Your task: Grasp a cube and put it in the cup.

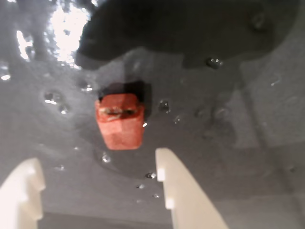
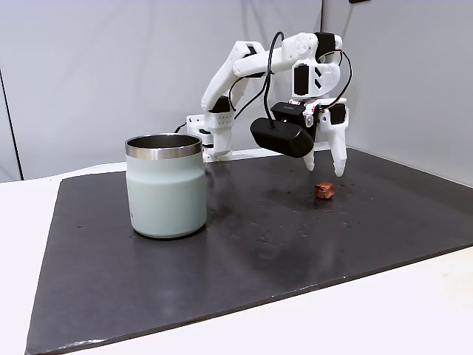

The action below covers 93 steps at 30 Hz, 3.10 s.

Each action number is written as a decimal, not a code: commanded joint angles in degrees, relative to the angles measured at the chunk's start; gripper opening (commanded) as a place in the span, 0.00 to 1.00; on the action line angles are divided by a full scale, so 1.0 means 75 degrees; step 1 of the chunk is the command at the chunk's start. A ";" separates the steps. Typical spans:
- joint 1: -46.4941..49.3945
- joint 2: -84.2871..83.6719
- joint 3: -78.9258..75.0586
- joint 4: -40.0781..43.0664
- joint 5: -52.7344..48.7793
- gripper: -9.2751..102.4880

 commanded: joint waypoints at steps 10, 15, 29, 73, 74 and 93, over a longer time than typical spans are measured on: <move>0.0000 -0.0867 -0.1008 0.0211 -0.0094 0.31; -0.0035 -0.1301 -0.1348 0.0234 -0.0199 0.31; -0.0199 -0.1746 -0.1723 0.0293 -0.0457 0.20; 0.2238 0.3949 0.0328 0.0703 -0.0516 0.11; 0.2402 0.3949 0.0223 0.0703 -0.0551 0.11; 0.5262 0.2859 -0.1863 0.0410 -0.1195 0.10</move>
